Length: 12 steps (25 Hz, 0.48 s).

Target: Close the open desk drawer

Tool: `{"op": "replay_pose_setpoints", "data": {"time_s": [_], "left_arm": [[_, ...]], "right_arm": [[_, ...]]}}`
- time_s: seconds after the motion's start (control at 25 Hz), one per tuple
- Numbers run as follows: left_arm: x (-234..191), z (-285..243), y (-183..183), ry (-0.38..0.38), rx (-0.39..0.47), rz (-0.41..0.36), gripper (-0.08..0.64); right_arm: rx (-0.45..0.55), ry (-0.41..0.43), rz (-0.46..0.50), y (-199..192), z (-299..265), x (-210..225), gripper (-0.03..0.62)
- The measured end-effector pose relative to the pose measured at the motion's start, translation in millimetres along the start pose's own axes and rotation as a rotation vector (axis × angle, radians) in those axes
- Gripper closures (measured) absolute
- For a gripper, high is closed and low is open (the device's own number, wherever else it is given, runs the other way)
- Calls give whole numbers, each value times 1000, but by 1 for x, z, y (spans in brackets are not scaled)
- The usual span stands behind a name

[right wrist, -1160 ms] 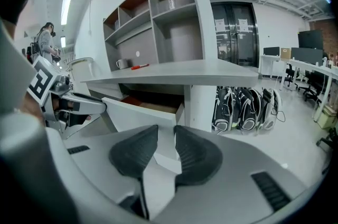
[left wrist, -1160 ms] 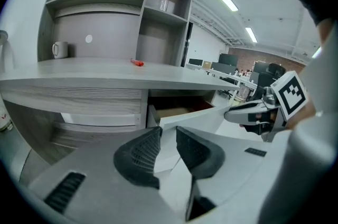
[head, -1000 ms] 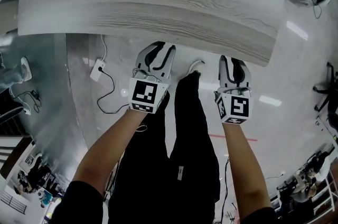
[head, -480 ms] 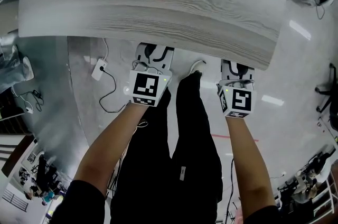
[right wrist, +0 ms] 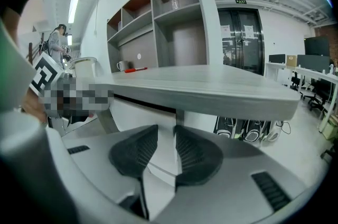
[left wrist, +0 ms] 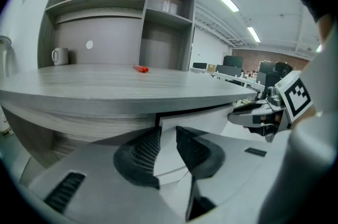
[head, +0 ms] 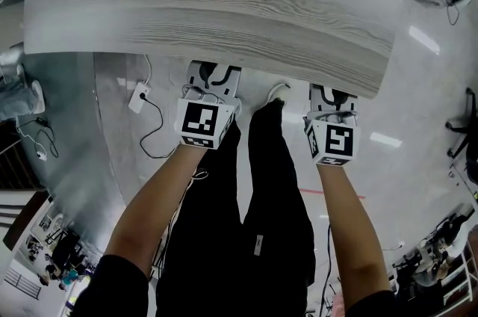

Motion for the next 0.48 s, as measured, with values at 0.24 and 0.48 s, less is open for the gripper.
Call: {"op": "replay_pose_setpoints", "data": {"time_s": [0.24, 0.48], "left_arm": [[3, 9, 2, 12, 26, 61, 456], [16, 17, -1, -22, 16, 43, 457]], "right_arm": [[-13, -12, -28, 2, 7, -2, 476], [-23, -43, -66, -1, 25, -12, 476]]}}
Point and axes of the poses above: the fingertips, and each gripper's own axes: z backward along the fingers, x to its right, y out of its top, the point moved 2 cm from there along z, backward along the fingers, and after that the axes turned 12 degrees about -y, right-handed, at the moved point
